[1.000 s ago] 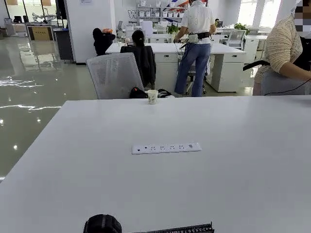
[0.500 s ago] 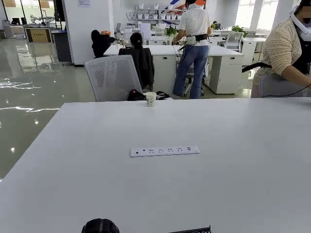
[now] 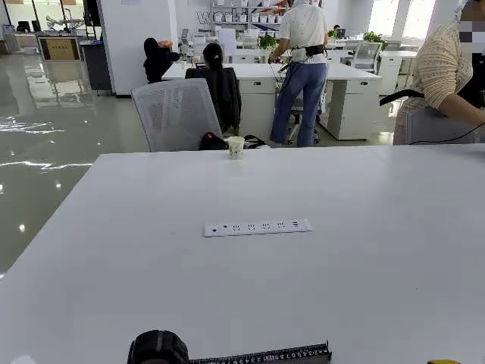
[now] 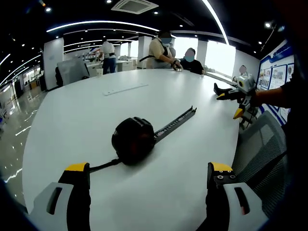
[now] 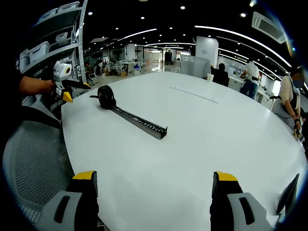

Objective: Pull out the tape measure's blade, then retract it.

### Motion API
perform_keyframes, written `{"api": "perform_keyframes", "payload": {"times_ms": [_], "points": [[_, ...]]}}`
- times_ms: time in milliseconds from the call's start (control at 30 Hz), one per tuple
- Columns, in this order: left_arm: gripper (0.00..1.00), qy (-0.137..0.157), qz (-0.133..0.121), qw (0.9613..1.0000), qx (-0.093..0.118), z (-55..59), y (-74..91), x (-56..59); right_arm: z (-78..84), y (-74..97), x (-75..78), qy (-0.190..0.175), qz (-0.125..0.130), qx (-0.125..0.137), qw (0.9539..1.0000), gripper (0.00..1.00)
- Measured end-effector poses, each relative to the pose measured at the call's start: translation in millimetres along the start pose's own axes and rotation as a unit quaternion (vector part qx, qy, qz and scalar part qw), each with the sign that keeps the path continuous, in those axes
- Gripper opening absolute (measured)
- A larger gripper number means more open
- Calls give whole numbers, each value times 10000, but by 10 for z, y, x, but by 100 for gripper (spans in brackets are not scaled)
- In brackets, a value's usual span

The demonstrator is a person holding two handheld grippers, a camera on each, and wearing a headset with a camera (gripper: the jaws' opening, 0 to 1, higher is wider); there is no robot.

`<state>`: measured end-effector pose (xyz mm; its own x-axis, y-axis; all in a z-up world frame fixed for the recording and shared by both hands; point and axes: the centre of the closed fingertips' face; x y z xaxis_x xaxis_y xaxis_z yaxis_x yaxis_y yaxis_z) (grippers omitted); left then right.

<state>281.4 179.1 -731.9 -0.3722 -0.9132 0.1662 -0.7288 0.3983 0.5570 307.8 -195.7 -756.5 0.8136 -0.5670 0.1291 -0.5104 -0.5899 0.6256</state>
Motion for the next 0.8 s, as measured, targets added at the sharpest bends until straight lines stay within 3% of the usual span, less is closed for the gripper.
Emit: {"api": "perform_keyframes", "payload": {"times_ms": [200,333,633,733,800], "points": [[99,-22,-176,9998,38,-56,-37,15,-55,-32,-10,84,-69,-4,9999,99],[95,105,-475,9987,-147,-10,-82,-47,-55,-84,-53,268,-178,-77,9995,99],[99,316,-578,9978,18,-116,-215,37,-94,-165,-61,514,-377,-189,9978,99],[94,280,-705,9970,-137,-79,-244,39,-124,-171,-55,616,-430,-230,9969,99],[90,290,-737,9968,-106,-96,-265,44,-139,-184,-36,671,-459,-250,9964,99]]}}
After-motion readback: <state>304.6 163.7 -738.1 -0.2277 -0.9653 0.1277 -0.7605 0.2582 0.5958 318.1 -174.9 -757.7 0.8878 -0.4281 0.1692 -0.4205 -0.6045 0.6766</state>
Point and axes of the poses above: the centre of the closed fingertips' face, and the gripper's own axes: y roughly backward along the fingers, x roughly to its right, z roughly out of its underside, and after that the axes turned 9 degrees about y, right-handed
